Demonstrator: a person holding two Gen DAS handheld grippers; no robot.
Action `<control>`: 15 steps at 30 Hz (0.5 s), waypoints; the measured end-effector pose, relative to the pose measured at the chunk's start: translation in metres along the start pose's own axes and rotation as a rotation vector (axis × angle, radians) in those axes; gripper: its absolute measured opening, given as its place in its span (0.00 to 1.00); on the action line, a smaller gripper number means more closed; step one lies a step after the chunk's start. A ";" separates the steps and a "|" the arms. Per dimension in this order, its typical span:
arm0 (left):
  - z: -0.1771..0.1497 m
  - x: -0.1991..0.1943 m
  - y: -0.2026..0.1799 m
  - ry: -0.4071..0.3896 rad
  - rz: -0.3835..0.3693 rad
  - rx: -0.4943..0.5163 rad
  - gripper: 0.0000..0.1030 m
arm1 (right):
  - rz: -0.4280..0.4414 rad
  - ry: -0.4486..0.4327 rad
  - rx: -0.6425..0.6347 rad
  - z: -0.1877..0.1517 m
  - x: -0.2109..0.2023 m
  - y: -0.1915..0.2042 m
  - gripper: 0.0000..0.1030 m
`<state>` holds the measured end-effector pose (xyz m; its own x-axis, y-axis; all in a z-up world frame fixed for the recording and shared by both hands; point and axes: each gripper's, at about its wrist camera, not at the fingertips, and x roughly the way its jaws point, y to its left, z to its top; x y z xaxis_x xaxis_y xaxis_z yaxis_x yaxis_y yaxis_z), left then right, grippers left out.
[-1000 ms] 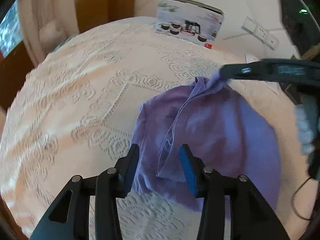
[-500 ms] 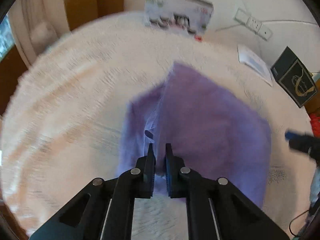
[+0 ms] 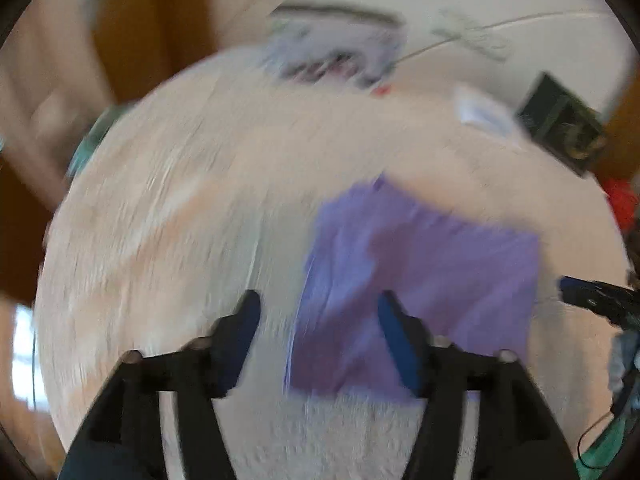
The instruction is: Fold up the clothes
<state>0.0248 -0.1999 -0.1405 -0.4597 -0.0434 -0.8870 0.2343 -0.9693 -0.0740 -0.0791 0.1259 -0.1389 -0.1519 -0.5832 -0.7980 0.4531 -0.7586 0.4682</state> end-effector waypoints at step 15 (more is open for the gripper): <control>0.054 0.094 -0.004 0.034 0.088 0.138 0.03 | -0.318 -0.047 0.332 0.037 0.053 -0.022 0.10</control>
<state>-0.0662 -0.2128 -0.1989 -0.4123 -0.1241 -0.9025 0.1513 -0.9862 0.0665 -0.1299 0.1005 -0.1774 -0.2813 -0.3130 -0.9071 0.0729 -0.9496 0.3050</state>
